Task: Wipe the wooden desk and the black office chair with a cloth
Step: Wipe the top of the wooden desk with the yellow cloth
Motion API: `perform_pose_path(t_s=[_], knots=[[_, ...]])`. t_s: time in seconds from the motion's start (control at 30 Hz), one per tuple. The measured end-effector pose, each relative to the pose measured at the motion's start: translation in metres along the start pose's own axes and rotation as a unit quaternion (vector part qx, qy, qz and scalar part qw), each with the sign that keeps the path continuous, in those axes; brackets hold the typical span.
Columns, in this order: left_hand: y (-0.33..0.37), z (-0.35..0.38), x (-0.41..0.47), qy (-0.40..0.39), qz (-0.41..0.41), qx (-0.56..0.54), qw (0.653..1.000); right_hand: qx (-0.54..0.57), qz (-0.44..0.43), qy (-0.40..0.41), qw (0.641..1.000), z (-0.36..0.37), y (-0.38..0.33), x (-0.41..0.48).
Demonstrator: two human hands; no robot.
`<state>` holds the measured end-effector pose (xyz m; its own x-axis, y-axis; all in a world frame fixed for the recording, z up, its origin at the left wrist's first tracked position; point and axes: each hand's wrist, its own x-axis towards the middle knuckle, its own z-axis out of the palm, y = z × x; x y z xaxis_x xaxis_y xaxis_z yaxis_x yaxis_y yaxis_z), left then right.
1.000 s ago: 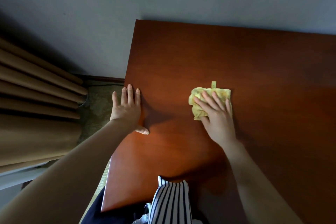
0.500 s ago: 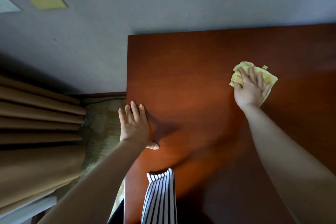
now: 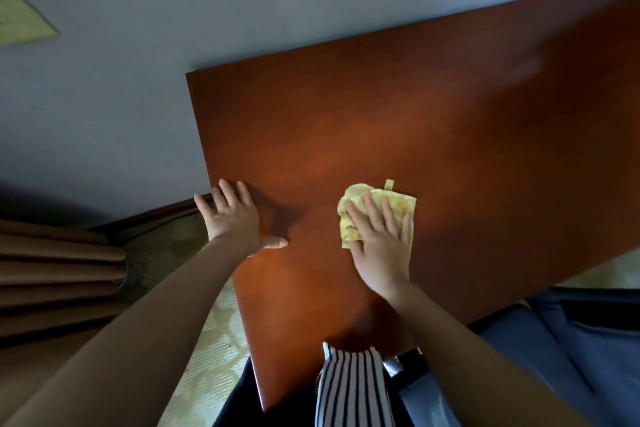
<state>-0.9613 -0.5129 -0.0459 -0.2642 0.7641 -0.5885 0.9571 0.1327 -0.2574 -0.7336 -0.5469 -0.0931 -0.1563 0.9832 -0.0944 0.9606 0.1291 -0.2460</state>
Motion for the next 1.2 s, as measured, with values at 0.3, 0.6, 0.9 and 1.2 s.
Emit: perform_pose_path(t_s=[0.3, 0.6, 0.9, 1.2], knots=[[0.013, 0.050, -0.056, 0.072, 0.166, 0.029, 0.983, 0.028, -0.186, -0.040, 0.981, 0.001, -0.014, -0.076], [0.050, 0.074, -0.099, 0.028, 0.192, 0.024, 0.981, 0.060, -0.242, -0.052, 0.967, -0.011, 0.047, -0.121], [0.059, 0.069, -0.105, 0.029, 0.158, 0.059, 0.985, 0.030, -0.131, -0.050, 0.990, -0.033, 0.126, -0.062], [0.061, 0.066, -0.109, 0.031, 0.131, 0.033, 0.990, 0.025, -0.016, -0.031, 0.999, -0.068, 0.182, 0.034]])
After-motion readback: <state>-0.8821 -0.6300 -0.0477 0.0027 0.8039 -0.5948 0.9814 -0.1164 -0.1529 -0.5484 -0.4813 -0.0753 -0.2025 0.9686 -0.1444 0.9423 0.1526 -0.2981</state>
